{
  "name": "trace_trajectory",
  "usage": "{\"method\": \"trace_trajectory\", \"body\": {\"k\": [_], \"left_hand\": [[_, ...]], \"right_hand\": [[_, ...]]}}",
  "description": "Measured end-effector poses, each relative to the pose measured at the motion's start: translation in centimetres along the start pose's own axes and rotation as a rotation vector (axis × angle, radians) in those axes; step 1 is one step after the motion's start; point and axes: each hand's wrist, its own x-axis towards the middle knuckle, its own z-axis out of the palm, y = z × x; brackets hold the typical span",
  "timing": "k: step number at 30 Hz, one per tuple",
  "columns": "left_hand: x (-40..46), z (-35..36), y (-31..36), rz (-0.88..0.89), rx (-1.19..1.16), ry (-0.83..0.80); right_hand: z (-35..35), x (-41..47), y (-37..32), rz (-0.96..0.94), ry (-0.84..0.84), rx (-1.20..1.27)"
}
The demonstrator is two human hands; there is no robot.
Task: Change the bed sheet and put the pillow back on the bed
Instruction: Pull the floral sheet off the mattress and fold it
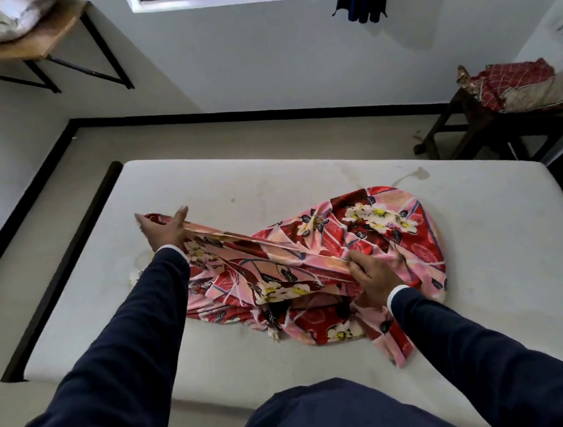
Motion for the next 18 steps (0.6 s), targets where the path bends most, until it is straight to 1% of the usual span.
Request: {"method": "trace_trajectory", "body": {"k": [2,4,6,8,10,13,16,18], "left_hand": [[0.9,-0.5,-0.1,0.014,-0.027,0.058],[1.9,-0.9,-0.1,0.023,-0.016,0.105],[2.7,-1.0,0.2,0.034,0.01,0.131],[2.7,-0.8,1.0,0.047,-0.011,0.129],[2.0,-0.2,1.7,0.075,-0.026,0.111],[0.1,1.0,2.8,0.205,0.033,0.012],[-1.6,2.8,3.4,0.392,0.116,-0.201],[-2.9,4.7,3.3,0.446,0.172,-0.362]], "right_hand": [[0.2,-0.2,-1.4,-0.194,0.022,-0.176],[0.4,-0.5,-2.4,-0.439,0.045,-0.327],[0.9,-0.7,-2.9,-0.651,0.023,-0.442],[1.6,-0.9,-3.1,-0.747,-0.044,-0.528],[2.0,-1.2,-3.0,-0.753,-0.06,-0.567],[1.5,-1.6,-2.8,-0.581,-0.007,-0.513],[0.5,-1.5,-2.9,-0.474,0.04,-0.476],[-0.3,-0.9,-3.5,-0.45,0.09,-0.476]]}}
